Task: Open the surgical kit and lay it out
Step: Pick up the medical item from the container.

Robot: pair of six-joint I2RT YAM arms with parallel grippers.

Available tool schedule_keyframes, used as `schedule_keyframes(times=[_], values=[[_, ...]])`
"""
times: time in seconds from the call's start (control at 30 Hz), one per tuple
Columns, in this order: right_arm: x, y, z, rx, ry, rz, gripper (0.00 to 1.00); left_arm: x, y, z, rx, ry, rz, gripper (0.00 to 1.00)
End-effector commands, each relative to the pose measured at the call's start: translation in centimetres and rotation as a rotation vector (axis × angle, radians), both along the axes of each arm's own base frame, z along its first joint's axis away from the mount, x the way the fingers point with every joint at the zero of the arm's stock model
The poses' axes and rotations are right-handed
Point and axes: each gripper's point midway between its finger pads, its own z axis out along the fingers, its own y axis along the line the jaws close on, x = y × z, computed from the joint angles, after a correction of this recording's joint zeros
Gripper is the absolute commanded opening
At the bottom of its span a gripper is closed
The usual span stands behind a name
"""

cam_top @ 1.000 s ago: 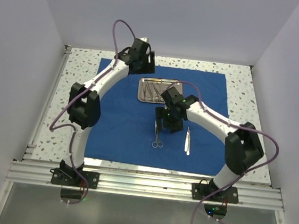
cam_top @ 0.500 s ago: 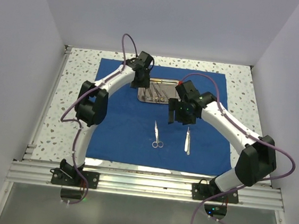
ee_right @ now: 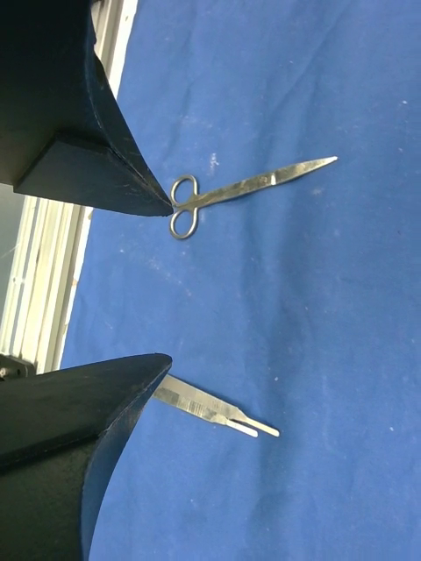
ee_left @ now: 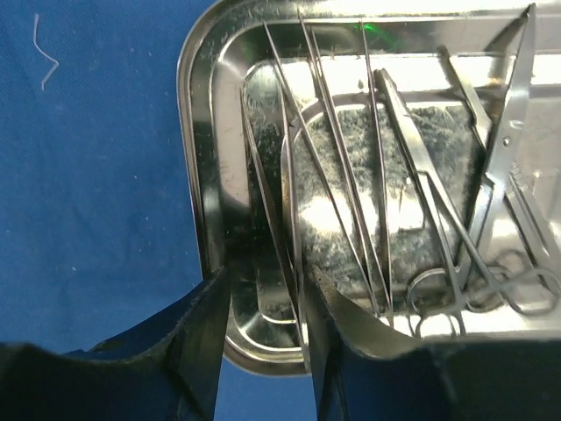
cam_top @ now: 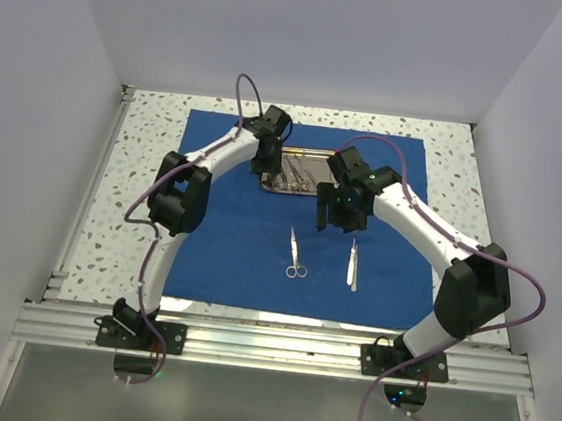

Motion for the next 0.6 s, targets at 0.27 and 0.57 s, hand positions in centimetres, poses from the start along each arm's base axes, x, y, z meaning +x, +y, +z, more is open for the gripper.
schedule_keyframes(times=[0.27, 0.57], values=[[3.1, 0.9, 1.1, 0.017, -0.035, -0.005, 0.67, 0.0, -1.2, -2.4, 0.0, 0.024, -0.047, 0.0], [10.9, 6.3, 0.4, 0.069, -0.068, -0.001, 0.63, 1.7, -0.8, 5.4, -0.077, -0.1, -0.048, 0.0]])
